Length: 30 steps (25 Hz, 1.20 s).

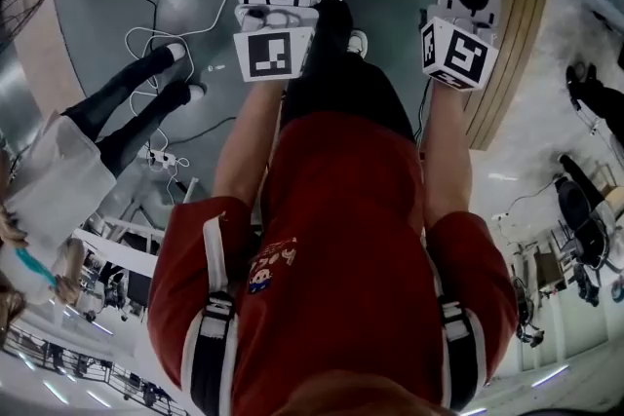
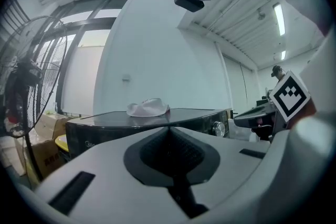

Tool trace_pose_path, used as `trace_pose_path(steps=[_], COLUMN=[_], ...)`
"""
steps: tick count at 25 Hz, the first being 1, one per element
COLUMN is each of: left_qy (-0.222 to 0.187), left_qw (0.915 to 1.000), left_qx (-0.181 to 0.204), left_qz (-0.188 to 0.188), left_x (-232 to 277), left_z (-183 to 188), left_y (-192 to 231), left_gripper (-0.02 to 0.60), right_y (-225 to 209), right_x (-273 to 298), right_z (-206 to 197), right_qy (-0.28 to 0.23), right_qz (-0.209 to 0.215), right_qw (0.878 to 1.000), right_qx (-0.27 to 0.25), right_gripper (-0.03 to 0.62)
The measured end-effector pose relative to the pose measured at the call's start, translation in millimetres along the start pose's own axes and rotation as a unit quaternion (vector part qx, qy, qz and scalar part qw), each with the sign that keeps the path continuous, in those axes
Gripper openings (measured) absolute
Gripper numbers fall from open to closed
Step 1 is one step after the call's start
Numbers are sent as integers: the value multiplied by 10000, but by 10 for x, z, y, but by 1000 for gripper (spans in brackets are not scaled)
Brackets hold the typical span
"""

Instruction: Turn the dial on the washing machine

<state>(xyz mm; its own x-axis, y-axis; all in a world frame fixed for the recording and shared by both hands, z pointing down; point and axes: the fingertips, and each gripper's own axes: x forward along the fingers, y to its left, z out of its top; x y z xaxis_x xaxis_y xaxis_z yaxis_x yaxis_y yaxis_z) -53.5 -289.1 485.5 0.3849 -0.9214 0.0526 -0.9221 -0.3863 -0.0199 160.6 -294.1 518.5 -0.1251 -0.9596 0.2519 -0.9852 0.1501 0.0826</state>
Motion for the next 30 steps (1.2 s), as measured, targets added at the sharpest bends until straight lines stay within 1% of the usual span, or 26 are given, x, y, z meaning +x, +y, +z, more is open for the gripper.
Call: trace_pose_path(steps=[6,11,13,16,19,24,27,30], left_qy=[104,134,159,175,177,234,277,286], left_qw=[9999,9999,9998,9998,9997,9996,9995,9994], left_qx=[-67,-103,-106,-109,-152,-133,-124,-131], left_qz=[16,-11,-25,-36,-33,-87,-112,-112], left_x=[68,139,155,179,197,250,257,269], left_z=[-249,-286,-304,-320,-318,-334,-368,-397], left_y=[-23,-65,-73,-75,-106,-169,-200,-217], left_gripper=[15,15,15,15,15,15,15,15], right_y=[-17,-28,-24,-47,-99,-172,-202,-226], right_x=[109,193,231,298,392,581,654,701], right_z=[-268,-316,-324,-306,-290,-255,-271,-267], right_qy=[162,191,200,174,199,311,372,376], right_qz=[27,43,52,20,-38,-101,-177,-244], right_qw=[9999,9998,9998,9998,9998,9991,9985,9982], right_qx=[-14,55,52,40,-1,-255,-368,-403], right_gripper=[8,8,17,66,160,249,272,273])
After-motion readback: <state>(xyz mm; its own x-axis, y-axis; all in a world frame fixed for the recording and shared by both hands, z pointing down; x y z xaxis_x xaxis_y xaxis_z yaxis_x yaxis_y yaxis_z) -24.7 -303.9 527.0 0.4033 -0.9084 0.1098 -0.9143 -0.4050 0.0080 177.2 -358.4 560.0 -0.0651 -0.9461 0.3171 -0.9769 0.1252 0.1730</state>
